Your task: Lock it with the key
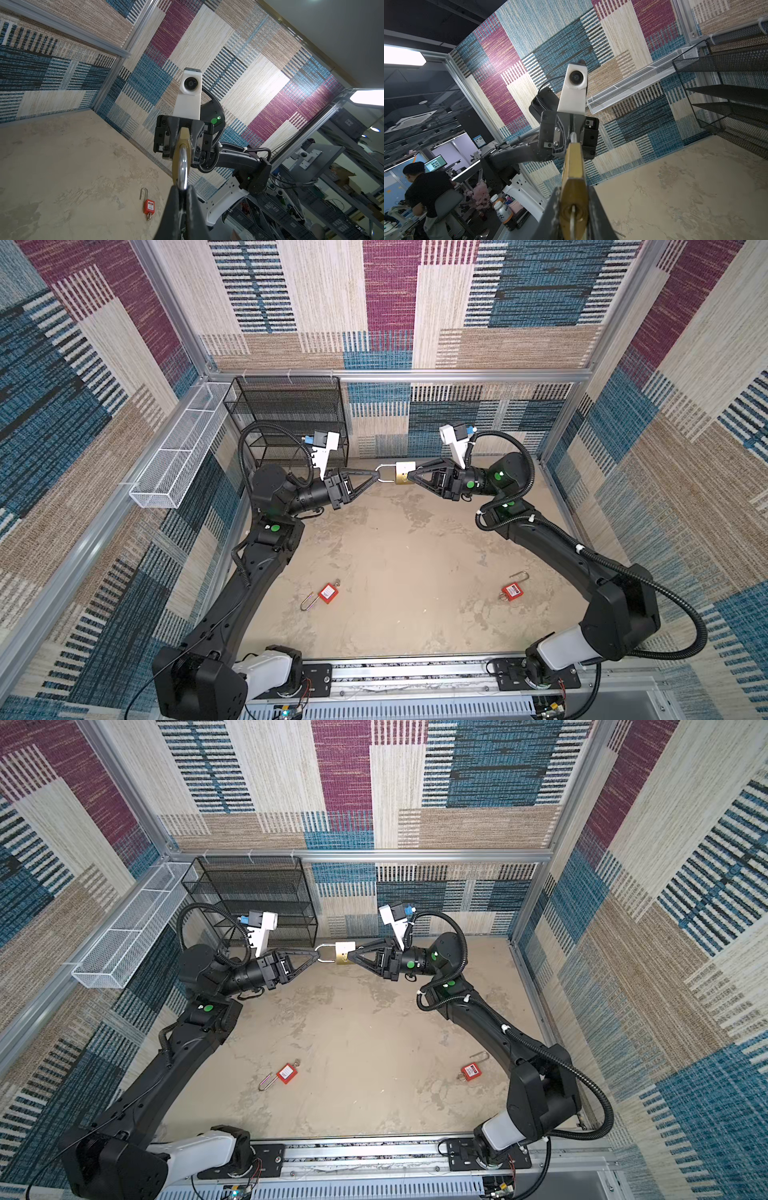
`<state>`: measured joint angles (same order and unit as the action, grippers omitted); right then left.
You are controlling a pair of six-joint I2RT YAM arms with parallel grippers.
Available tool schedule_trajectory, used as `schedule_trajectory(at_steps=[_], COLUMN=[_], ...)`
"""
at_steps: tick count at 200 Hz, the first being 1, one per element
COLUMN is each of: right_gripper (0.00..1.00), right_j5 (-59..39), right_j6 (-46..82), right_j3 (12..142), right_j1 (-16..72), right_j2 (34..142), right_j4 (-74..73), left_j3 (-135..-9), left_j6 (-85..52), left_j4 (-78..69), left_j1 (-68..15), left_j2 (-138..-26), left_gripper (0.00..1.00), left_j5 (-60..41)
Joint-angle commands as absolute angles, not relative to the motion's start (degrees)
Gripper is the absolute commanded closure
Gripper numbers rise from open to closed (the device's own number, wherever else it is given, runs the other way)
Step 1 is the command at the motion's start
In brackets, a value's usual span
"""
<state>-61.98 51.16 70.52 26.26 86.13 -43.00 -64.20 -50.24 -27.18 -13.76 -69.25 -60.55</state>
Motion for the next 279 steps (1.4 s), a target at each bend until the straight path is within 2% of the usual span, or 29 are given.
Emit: schedule_trajectory(at_steps=[1, 102, 146, 167, 220, 252, 279], right_gripper=[1.0, 1.0, 1.0, 1.0, 1.0, 1.0, 1.0], right_j5=[-61.22, -59.52, -59.53, -59.27, -57.65, -58.42, -61.57], right_j6=[53.72, 44.53, 46.25, 41.7, 29.87, 33.26, 43.12], right_j3=[69.98, 72.03, 71.2, 69.87, 71.39, 71.37, 71.58], right_j1=[26.5, 28.94, 29.09, 29.19, 29.18, 29.18, 29.09], right_j2=[85.17, 85.33, 85.55, 83.98, 81.98, 82.6, 84.78], right_j4=[-48.03, -41.16, -43.48, -42.72, -30.4, -32.49, -39.13], left_j3=[-64.23, -65.28, -65.22, -65.01, -64.78, -64.86, -64.44], left_j6=[-46.65, -50.99, -51.34, -53.22, -61.8, -58.34, -52.24], left_j4=[-28.92, -33.05, -33.66, -36.97, -46.93, -42.02, -36.74], left_j1=[-13.89, -15.64, -15.91, -15.91, -15.96, -16.0, -16.17], left_j2=[-68.92, -71.12, -71.49, -71.98, -74.52, -73.47, -71.6], left_gripper=[1.0, 1.0, 1.0, 1.0, 1.0, 1.0, 1.0], left_j5=[-61.44, -63.53, -63.38, -62.78, -63.94, -64.17, -62.89])
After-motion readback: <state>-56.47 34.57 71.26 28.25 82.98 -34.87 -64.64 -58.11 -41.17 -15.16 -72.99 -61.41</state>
